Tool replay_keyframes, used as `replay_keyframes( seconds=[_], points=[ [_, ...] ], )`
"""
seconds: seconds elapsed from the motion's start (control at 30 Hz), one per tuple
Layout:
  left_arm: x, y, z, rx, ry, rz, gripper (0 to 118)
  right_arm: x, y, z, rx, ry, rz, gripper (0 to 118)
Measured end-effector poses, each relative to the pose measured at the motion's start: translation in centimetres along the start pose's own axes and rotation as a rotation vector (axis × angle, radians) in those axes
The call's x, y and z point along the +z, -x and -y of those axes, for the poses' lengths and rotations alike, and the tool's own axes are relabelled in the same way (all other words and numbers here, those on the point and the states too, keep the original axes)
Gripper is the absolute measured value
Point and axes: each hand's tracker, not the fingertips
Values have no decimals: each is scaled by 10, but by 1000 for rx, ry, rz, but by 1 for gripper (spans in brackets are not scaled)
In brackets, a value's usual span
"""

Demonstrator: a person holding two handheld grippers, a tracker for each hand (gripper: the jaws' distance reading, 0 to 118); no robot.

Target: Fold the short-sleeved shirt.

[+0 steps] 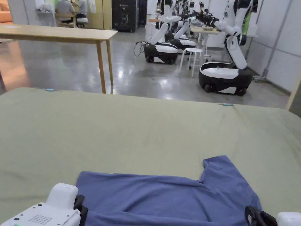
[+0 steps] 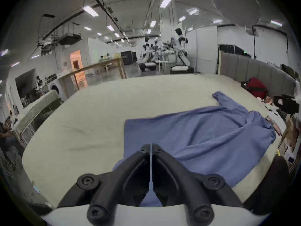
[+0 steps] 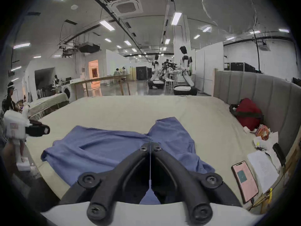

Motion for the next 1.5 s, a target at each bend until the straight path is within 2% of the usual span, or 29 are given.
replay_keyframes(
  seconds=[0.13,0.17,0.2,0.27,0.3,0.43,0.5,0.6,0.63,0.67,0.7,0.73,0.77,0.8,0.83,0.87,0.9,0.93,0.97,1.0,1.1,1.17,1.2,1.23,1.3,1.4,1.43,1.5],
  points=[
    [-71,32,-30,-8,86,4,0,-15,-10,2,1,39,9,2],
    [-88,39,-35,3,117,29,5,-18,-13,1,-5,49,10,2],
    [-108,45,-41,5,169,41,17,-21,-16,1,-13,62,8,2],
    [-144,53,-48,-29,227,7,92,-27,-22,1,-22,78,11,2],
    [-161,58,-51,-27,241,0,111,-29,-24,2,-21,85,16,2],
    [-212,76,-62,39,271,-11,107,-39,-34,-1,-15,118,37,2],
    [-209,66,-65,46,305,-26,107,-46,-43,-4,-25,142,46,2],
    [-213,63,-64,47,326,-37,96,-66,-62,-9,-42,202,55,2],
    [-211,61,-64,51,333,-23,91,-77,-70,-12,-34,226,73,2],
    [-208,59,-64,53,327,-19,80,-89,-77,-16,-20,253,103,2],
    [-201,55,-66,52,307,-12,80,-103,-86,-20,-14,265,134,2],
    [-195,51,-68,49,281,7,75,-122,-96,-25,-22,294,137,2],
    [-191,48,-70,46,284,7,64,-139,-104,-29,-26,334,147,2],
    [-186,44,-71,41,281,1,47,-162,-112,-34,-27,388,164,2],
    [-182,40,-72,40,276,15,25,-186,-120,-37,-29,442,171,11],
    [-182,40,-75,48,274,23,11,-206,-127,-39,-36,481,169,29],
    [-178,35,-77,50,269,18,8,-228,-133,-39,-59,525,159,57],
    [-173,32,-78,47,261,16,6,-247,-139,-37,-77,557,154,96],
    [-167,29,-80,48,250,15,5,-261,-143,-36,-87,575,159,111],
    [-168,32,-82,51,242,16,5,-275,-146,-35,-77,578,182,113],
    [-157,26,-89,43,230,21,5,-302,-153,-26,-87,622,221,112],
    [-158,28,-90,21,226,17,5,-310,-149,-16,-64,720,250,108],
    [-156,26,-91,19,226,15,5,-305,-140,-13,-65,682,238,105],
    [-155,25,-91,20,225,16,5,-296,-135,-15,-37,635,278,101],
    [-158,26,-90,25,222,22,5,-294,-130,-20,-65,655,239,82],
    [-161,25,-90,25,216,6,5,-290,-122,-29,-29,657,231,28],
    [-161,25,-90,29,213,6,5,-288,-117,-32,6,653,233,2],
    [-157,24,-92,35,207,10,5,-282,-112,-34,41,633,234,2]
  ],
)
